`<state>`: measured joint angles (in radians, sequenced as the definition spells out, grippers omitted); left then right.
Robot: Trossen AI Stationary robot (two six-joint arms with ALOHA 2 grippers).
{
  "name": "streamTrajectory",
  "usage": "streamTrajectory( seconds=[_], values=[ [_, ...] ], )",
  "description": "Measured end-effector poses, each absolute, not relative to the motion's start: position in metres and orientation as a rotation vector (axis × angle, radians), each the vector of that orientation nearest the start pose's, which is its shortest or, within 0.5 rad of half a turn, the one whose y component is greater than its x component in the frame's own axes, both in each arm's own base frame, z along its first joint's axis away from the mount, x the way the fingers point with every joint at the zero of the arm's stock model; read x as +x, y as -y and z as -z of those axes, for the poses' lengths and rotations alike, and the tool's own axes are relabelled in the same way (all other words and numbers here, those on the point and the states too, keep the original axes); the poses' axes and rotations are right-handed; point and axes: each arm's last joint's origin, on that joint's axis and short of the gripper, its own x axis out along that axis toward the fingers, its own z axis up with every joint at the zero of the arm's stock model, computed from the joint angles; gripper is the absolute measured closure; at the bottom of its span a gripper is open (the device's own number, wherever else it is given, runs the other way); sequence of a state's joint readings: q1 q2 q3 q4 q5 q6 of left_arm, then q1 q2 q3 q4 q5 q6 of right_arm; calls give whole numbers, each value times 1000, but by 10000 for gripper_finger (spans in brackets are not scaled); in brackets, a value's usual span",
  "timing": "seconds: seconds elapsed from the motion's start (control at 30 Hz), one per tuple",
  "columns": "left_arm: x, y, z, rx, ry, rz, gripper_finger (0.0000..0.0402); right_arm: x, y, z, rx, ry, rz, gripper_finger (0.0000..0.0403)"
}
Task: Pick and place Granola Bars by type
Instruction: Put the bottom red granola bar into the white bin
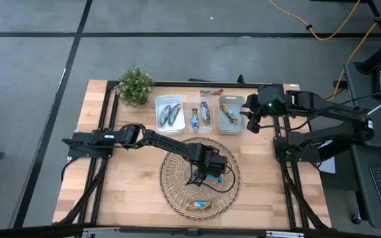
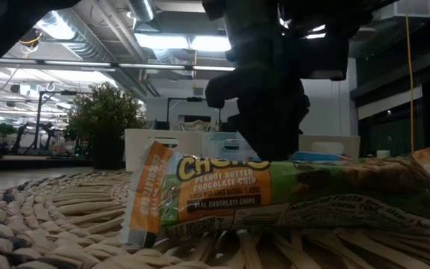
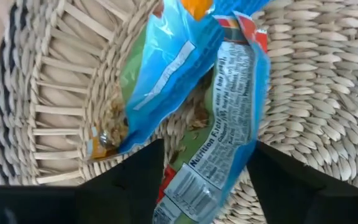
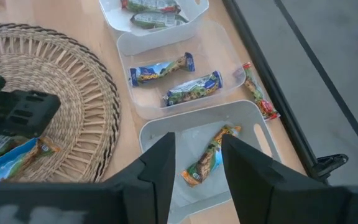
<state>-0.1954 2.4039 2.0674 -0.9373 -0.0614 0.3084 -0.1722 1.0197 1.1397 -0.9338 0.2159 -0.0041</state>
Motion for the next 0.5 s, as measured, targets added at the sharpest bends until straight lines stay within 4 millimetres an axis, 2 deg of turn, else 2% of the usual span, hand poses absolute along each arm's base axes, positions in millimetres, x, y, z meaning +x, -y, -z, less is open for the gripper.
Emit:
streamTrajectory(
  seconds=[0.4,0.5],
  values=[
    [485,94,-164,319,-1259,268,369,182,38,-346,-24,-832,363,270],
    [484,94,-165,282,-1265,242,391,182,38,-346,-26,-834,362,270]
  ],
)
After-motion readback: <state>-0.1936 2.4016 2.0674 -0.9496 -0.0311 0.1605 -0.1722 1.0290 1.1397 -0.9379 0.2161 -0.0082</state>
